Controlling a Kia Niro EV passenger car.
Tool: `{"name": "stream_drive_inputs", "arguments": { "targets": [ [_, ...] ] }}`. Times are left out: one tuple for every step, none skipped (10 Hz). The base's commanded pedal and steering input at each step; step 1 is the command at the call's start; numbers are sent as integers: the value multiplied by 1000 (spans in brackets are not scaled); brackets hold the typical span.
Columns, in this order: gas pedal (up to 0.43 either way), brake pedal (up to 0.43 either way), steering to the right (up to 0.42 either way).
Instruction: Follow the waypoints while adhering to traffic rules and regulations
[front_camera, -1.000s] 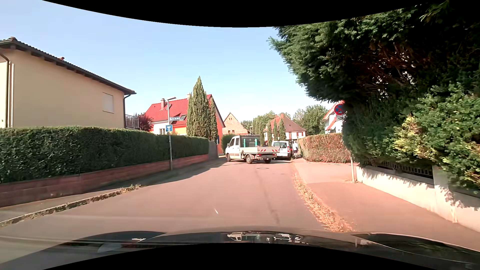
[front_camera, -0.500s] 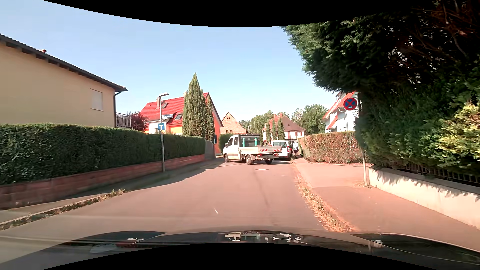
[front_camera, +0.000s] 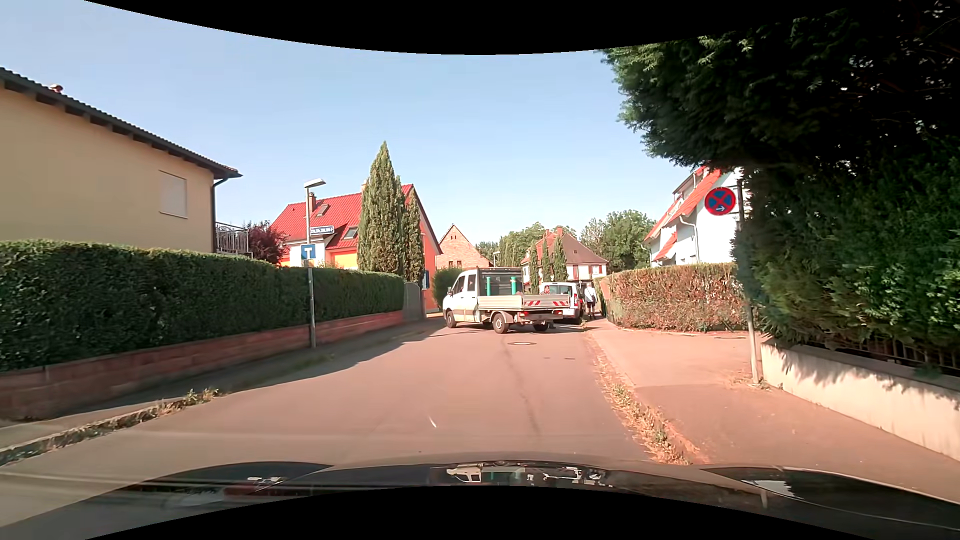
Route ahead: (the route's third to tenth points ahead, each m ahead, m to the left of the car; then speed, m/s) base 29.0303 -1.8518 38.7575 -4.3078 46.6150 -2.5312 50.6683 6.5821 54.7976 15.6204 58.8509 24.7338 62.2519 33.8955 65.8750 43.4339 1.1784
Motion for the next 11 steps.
{"name": "stream_drive_inputs", "arguments": {
  "targets": [
    [0, 128, 41],
    [0, 122, 41],
    [0, 122, 41],
    [0, 116, 41],
    [0, 110, 42],
    [0, 104, 42],
    [0, 104, 42],
    [0, 104, 42],
    [0, 104, 42],
    [0, 104, 42],
    [0, 98, 42]
  ]
}}
